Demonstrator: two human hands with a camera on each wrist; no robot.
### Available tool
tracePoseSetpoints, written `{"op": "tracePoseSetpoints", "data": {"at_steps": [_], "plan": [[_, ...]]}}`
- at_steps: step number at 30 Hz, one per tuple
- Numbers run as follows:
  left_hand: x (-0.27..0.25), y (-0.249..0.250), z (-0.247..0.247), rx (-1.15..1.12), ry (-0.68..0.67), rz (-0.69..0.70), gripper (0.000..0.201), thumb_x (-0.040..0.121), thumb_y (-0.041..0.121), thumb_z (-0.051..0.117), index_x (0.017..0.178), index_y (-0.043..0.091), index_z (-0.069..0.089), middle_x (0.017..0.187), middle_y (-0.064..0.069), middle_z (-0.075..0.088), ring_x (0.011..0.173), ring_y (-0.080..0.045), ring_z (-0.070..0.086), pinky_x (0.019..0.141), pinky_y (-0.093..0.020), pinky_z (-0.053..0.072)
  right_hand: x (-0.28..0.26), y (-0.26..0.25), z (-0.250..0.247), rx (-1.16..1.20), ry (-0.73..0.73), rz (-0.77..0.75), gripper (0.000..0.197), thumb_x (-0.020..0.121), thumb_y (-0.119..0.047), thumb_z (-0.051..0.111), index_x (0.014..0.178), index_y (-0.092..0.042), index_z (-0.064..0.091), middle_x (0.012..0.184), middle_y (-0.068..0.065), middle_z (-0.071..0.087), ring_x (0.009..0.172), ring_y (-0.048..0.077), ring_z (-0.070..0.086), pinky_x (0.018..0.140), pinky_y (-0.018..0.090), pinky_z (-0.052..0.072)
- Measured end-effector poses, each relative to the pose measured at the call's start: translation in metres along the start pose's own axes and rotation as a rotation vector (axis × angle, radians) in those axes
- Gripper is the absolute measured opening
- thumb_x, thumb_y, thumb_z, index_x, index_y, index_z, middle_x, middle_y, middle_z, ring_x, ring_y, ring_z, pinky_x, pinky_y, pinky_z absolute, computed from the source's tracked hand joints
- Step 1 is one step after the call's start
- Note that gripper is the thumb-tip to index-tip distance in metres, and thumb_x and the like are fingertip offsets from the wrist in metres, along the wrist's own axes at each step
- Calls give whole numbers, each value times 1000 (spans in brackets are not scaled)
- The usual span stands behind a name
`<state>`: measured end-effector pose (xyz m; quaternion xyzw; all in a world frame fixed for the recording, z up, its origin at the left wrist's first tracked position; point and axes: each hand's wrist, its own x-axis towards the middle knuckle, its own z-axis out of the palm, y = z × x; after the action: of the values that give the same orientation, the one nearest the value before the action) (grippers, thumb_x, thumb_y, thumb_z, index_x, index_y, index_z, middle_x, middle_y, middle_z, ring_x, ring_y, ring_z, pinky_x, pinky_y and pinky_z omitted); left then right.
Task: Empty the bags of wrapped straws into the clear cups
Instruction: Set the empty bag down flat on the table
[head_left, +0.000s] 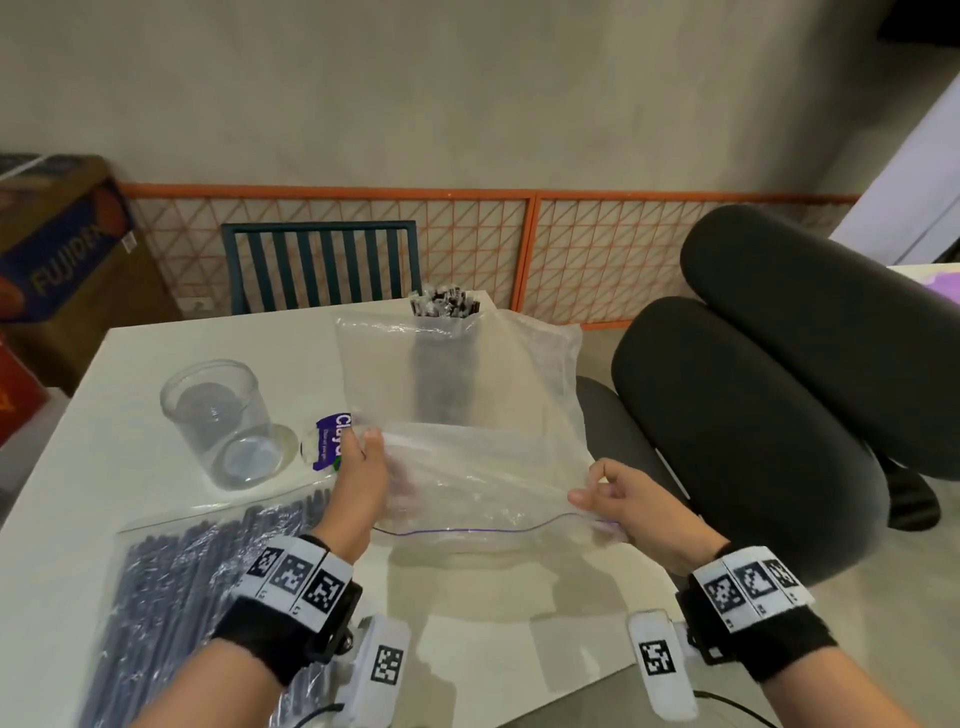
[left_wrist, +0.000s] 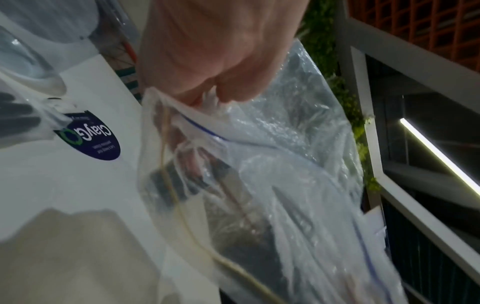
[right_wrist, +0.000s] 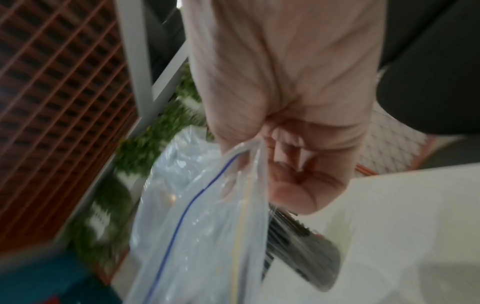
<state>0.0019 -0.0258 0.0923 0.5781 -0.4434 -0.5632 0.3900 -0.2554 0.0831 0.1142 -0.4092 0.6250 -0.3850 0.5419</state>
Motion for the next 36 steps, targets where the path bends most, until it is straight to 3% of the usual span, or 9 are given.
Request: {"op": "tracePoseSetpoints", "data": {"at_steps": [3, 9, 14, 18, 21, 23, 25, 30, 36], "plan": [[-9, -14, 8, 205, -54, -113, 59, 99, 37, 32, 145, 11, 6, 131, -18, 49, 112, -32, 52, 97, -38, 41, 3, 2, 4, 269, -55, 70, 19, 83, -3, 64, 93, -13, 51, 85, 17, 55, 61, 18, 54, 49, 22, 50], [-8, -50, 5, 227, 50, -168, 49, 97, 12, 40, 140, 7, 16, 101, -16, 50, 78, -24, 50, 70, -32, 42, 3, 25, 0, 163, 52, 149, 31, 80, 22, 49, 96, -4, 54, 81, 10, 52, 55, 15, 56, 53, 22, 48], [-12, -77, 4, 499, -58, -310, 78, 92, 30, 53, 149, 14, 1, 153, -21, 16, 135, -38, 29, 110, -45, 30, 18, 47, 3, -827, 191, 259, 31, 87, -16, 61, 116, -14, 51, 108, 7, 49, 82, 22, 55, 76, 29, 46], [-13, -61, 11, 984, -10, 159, 57, 96, 16, 42, 148, 13, 17, 149, -16, 19, 133, -34, 25, 106, -41, 30, 27, 39, 27, -1167, 278, -91, 30, 93, -9, 48, 121, -14, 55, 126, 9, 49, 110, 27, 53, 86, 34, 47], [-6, -63, 25, 1201, -344, 419, 53, 95, 14, 45, 145, 14, 28, 149, -11, 25, 135, -28, 26, 106, -38, 35, 45, 44, 44, -1360, 58, -131, 45, 90, -13, 57, 134, -21, 47, 142, 4, 42, 131, 23, 39, 96, 37, 44], [1, -76, 34, 1373, -584, 365, 73, 90, 24, 57, 150, 22, 15, 158, -11, 7, 145, -29, 9, 116, -46, 20, 60, 59, 47, -1446, -188, 5, 88, 79, -22, 72, 148, -33, 17, 159, 0, 8, 147, 28, 7, 113, 50, 26], [7, -90, 35, 1525, -715, 225, 106, 76, 39, 71, 149, 36, -5, 159, -8, -15, 146, -33, -11, 114, -59, 1, 69, 75, 46, -1461, -366, 128, 122, 67, -27, 82, 146, -42, -10, 158, -2, -22, 145, 33, -18, 111, 65, 10], [16, -118, 26, 1632, -756, 114, 133, 55, 56, 80, 143, 45, -19, 151, -2, -38, 139, -36, -31, 101, -77, -6, 82, 105, 51, -1461, -414, 176, 142, 53, -42, 88, 141, -44, -23, 150, 3, -40, 137, 43, -31, 104, 73, -2], [12, -109, 25, 1530, -739, 113, 122, 60, 59, 74, 147, 41, -9, 157, -3, -25, 143, -34, -22, 106, -70, -3, 90, 82, 50, -1557, -478, 218, 130, 60, -44, 83, 145, -43, -16, 154, 2, -32, 139, 42, -27, 105, 73, -5]]}}
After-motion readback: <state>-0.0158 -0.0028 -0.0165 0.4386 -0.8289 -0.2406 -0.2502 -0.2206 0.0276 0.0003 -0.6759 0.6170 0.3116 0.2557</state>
